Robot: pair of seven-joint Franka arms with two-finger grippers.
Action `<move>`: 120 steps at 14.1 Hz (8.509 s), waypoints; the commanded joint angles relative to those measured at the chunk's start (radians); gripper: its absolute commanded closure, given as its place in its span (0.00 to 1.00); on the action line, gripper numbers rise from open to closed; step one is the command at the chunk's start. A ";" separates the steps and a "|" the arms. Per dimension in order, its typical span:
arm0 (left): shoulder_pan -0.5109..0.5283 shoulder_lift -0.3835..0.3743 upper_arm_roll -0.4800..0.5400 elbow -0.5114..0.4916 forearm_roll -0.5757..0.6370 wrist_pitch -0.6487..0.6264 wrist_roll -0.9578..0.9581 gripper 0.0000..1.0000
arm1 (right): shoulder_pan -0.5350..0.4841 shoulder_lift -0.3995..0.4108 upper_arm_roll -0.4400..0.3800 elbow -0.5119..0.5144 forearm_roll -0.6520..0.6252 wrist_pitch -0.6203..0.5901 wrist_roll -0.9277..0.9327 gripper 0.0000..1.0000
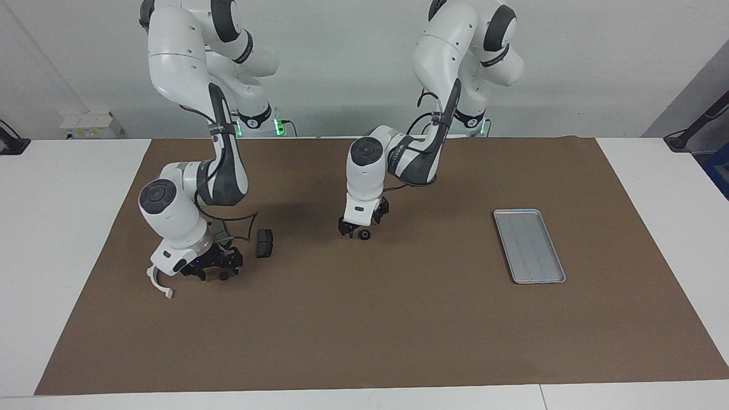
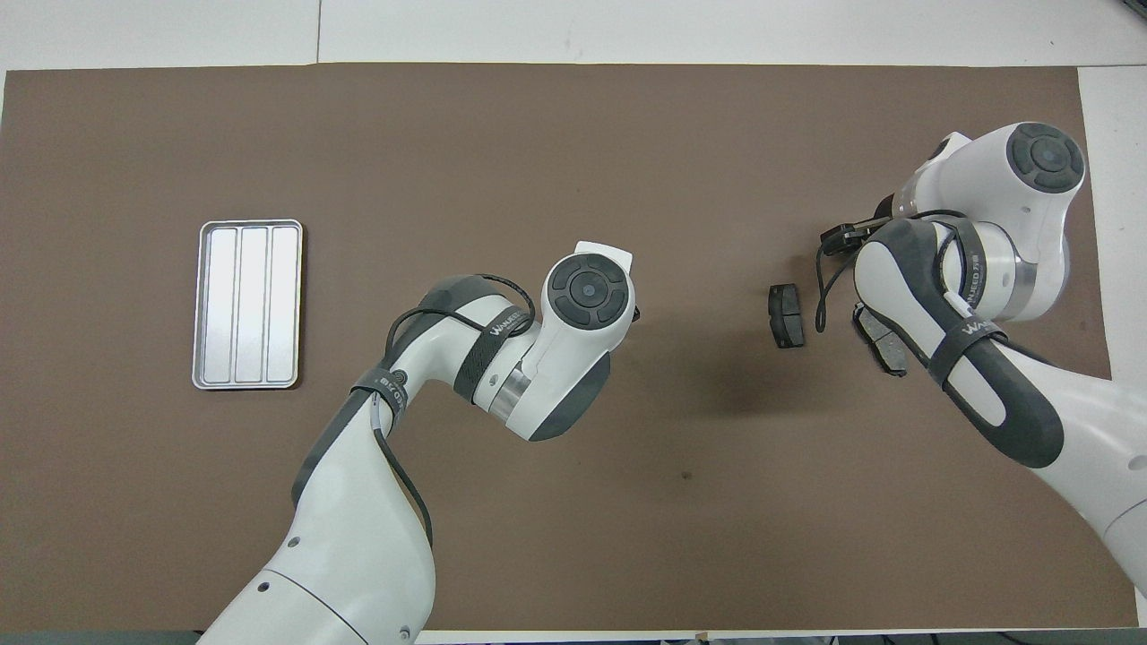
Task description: Pick bearing gear from pile to tray
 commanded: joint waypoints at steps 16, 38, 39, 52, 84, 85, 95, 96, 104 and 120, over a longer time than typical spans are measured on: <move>-0.003 0.010 0.025 -0.025 0.050 0.047 -0.024 0.25 | 0.003 0.017 0.008 -0.011 -0.008 0.044 0.017 0.96; 0.162 -0.131 0.058 -0.054 0.077 -0.144 0.210 1.00 | 0.102 -0.148 0.020 0.057 -0.006 -0.171 0.256 1.00; 0.210 -0.175 0.058 -0.095 0.078 -0.154 0.286 1.00 | 0.146 -0.165 0.020 0.029 -0.005 -0.171 0.318 1.00; 0.597 -0.365 0.058 -0.405 0.077 0.013 0.995 1.00 | 0.604 -0.153 0.020 -0.112 -0.008 0.005 1.020 1.00; 0.384 -0.355 0.048 -0.327 0.026 0.050 0.605 0.00 | 0.133 -0.351 0.008 0.131 -0.009 -0.407 0.238 0.00; 0.335 -0.354 0.048 -0.321 0.026 0.052 0.530 0.00 | 0.110 -0.366 0.008 0.150 -0.009 -0.459 0.209 0.00; -0.044 -0.089 0.053 -0.037 0.032 -0.042 0.104 0.00 | 0.018 -0.530 -0.001 0.158 -0.006 -0.777 0.201 0.00; -0.049 -0.085 0.051 -0.046 0.034 -0.036 0.103 0.00 | 0.016 -0.535 -0.003 0.159 -0.005 -0.779 0.202 0.00; -0.058 -0.033 0.050 -0.051 0.014 0.009 0.026 0.00 | 0.001 -0.549 -0.006 0.162 0.000 -0.759 0.204 0.00; -0.079 -0.036 0.051 -0.094 0.015 0.029 -0.018 0.59 | -0.005 -0.555 -0.030 0.165 -0.052 -0.791 0.196 0.00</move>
